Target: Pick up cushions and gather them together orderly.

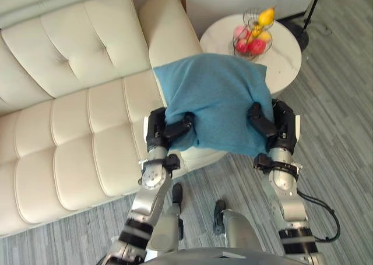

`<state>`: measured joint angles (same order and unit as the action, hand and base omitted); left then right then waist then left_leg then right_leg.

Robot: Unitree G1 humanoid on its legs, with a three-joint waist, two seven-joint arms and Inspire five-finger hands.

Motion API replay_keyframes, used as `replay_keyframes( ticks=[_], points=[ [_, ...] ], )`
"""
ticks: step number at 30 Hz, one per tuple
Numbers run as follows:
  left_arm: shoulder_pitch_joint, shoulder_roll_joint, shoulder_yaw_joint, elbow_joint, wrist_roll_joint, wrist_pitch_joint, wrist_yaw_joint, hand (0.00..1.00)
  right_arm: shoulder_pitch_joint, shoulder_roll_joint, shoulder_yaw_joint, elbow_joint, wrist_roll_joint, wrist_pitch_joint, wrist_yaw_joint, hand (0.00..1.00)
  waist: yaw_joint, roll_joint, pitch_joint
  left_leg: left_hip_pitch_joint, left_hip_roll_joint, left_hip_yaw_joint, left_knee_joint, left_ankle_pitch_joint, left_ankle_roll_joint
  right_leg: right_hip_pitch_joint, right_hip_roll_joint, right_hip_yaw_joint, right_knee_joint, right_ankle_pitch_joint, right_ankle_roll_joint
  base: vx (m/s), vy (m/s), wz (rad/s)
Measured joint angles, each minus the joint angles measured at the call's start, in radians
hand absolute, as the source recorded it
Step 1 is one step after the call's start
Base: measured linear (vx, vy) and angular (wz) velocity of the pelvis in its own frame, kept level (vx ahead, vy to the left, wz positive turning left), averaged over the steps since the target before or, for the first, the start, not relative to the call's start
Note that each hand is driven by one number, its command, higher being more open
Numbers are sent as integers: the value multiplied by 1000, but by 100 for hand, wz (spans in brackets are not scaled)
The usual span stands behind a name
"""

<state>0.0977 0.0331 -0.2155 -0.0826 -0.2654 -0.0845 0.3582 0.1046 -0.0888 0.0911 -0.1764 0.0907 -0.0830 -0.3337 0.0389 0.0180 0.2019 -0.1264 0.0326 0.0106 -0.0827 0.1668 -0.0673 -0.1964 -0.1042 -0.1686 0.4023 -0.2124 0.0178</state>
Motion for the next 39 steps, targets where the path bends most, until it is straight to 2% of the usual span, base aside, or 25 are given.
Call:
replay_keyframes(
  ticks=[3,7,9,11,12,13,14,15,16,18,19,20,21,22,24,28,30,31,32,33,34,35,37,39],
  points=[
    [113,-5,27,-80,0,-2,-20,0,47,20,33,-34,-50,0,29,0,5,0,-50,33,-5,-7,12,-19,3,46,-4,-9,-4,-9,1,-9,4,11],
    [158,-11,34,-98,0,-2,-25,0,69,22,50,-42,-95,-1,35,0,9,-2,-91,38,-8,-51,31,-26,1,87,-7,-52,-11,-17,-4,-40,-14,32],
    [180,-19,33,-109,0,-2,-33,0,89,23,53,-59,-122,-1,34,0,10,-2,-93,19,-13,-93,59,-31,-3,109,-8,-96,-8,-24,-7,-88,-46,68],
    [194,-30,30,-125,0,-2,-36,0,101,20,53,-81,-142,-1,33,0,9,6,-99,-46,-17,-121,117,-56,7,95,-14,-156,13,-33,-15,-103,-60,94],
    [193,-34,20,-127,0,-2,-36,0,108,10,52,-94,-151,-1,18,0,5,23,-112,-102,5,-62,152,-101,36,85,-13,-214,3,-27,-23,-53,-42,95],
    [192,-35,16,-127,0,-2,-36,0,108,8,49,-94,-151,-1,15,0,7,24,-118,-119,16,-26,163,-132,43,80,-22,-234,-14,-19,-29,-75,-19,106],
    [188,-36,10,-128,0,-2,-36,0,103,7,45,-92,-154,-1,6,0,11,17,-122,-164,42,66,242,-164,74,69,-42,-263,-21,-13,-37,-23,32,74],
    [187,-34,4,-128,0,-2,-35,0,103,7,44,-91,-161,-1,-1,0,13,18,-122,-187,62,119,314,-182,81,69,-53,-285,-20,-12,-40,-12,53,100],
    [188,-30,-5,-123,-1,-2,-32,0,105,8,41,-82,-172,0,-11,0,12,20,-125,-190,104,201,455,-194,100,85,-73,-330,-13,-11,-41,18,59,93],
    [174,-24,-28,-100,-1,-5,-32,0,105,8,17,-67,-183,-1,-20,0,6,31,-134,-157,159,280,555,-233,118,109,-93,-383,-13,-11,-40,7,117,91],
    [147,-17,-50,-63,-3,-14,-32,0,103,7,-4,-55,-188,-1,-25,0,2,37,-144,-139,173,308,556,-254,114,115,-107,-412,-12,-9,-38,-15,241,107],
    [105,-12,-77,-15,-10,-15,-32,0,88,4,-42,-22,-188,-3,-29,0,-5,45,-160,-122,171,340,504,-265,92,115,-127,-447,-12,0,-22,-12,240,96],
    [88,-9,-87,2,-10,-16,-32,0,75,3,-58,0,-188,-3,-30,0,-11,56,-167,-120,159,340,468,-267,83,116,-132,-460,-13,8,-9,-4,303,99],
    [59,5,-95,33,-10,-16,-35,0,45,8,-78,61,-187,-3,-32,0,-25,47,-173,-101,118,332,396,-253,65,122,-149,-475,-27,24,15,4,205,68],
    [49,27,-96,77,-10,-15,-35,0,32,16,-78,137,-187,-3,-29,0,-32,24,-180,-55,57,317,296,-204,85,159,-163,-486,-95,71,36,12,223,54],
    [54,33,-93,110,-10,-15,-37,0,32,39,-79,193,-188,0,-25,0,-37,21,-179,-15,-30,277,191,-154,130,181,-213,-484,-100,104,50,-3,214,46],
    [57,34,-93,111,-9,-15,-41,0,32,41,-79,207,-188,4,-25,0,-37,15,-170,6,-58,260,166,-145,140,180,-243,-457,-54,103,48,-12,161,41],
    [58,37,-93,112,-9,-14,-47,0,39,43,-81,211,-188,5,-24,0,-46,8,-158,31,-78,229,145,-145,146,168,-253,-362,4,102,13,-31,217,49],
    [58,37,-93,111,-9,-14,-49,0,40,44,-82,211,-188,5,-24,0,-49,8,-152,39,-79,222,138,-144,150,155,-251,-320,24,96,-3,-53,185,57],
    [61,42,-91,111,-9,-14,-50,0,45,48,-84,212,-188,5,-19,0,-52,6,-147,46,-81,196,116,-146,157,123,-210,-170,58,66,-6,-37,76,60],
    [62,45,-91,110,-9,-14,-50,0,46,58,-85,212,-188,5,-18,0,-58,1,-141,47,-81,167,94,-145,156,100,-137,-46,53,30,25,-22,31,61],
    [62,47,-90,109,-9,-14,-50,0,46,61,-85,212,-188,5,-18,0,-59,-4,-137,49,-81,162,84,-145,156,91,-110,-15,51,19,31,7,-25,63],
    [68,55,-90,108,-9,-14,-50,0,46,61,-80,212,-188,5,-13,0,-58,-17,-126,51,-86,139,68,-144,156,54,-15,33,22,2,29,15,-61,46],
    [82,55,-94,105,-9,-14,-51,0,60,60,-74,203,-188,5,-13,0,-61,-29,-126,53,-115,112,73,-135,151,43,32,63,-31,7,22,41,-92,44]
  ],
)
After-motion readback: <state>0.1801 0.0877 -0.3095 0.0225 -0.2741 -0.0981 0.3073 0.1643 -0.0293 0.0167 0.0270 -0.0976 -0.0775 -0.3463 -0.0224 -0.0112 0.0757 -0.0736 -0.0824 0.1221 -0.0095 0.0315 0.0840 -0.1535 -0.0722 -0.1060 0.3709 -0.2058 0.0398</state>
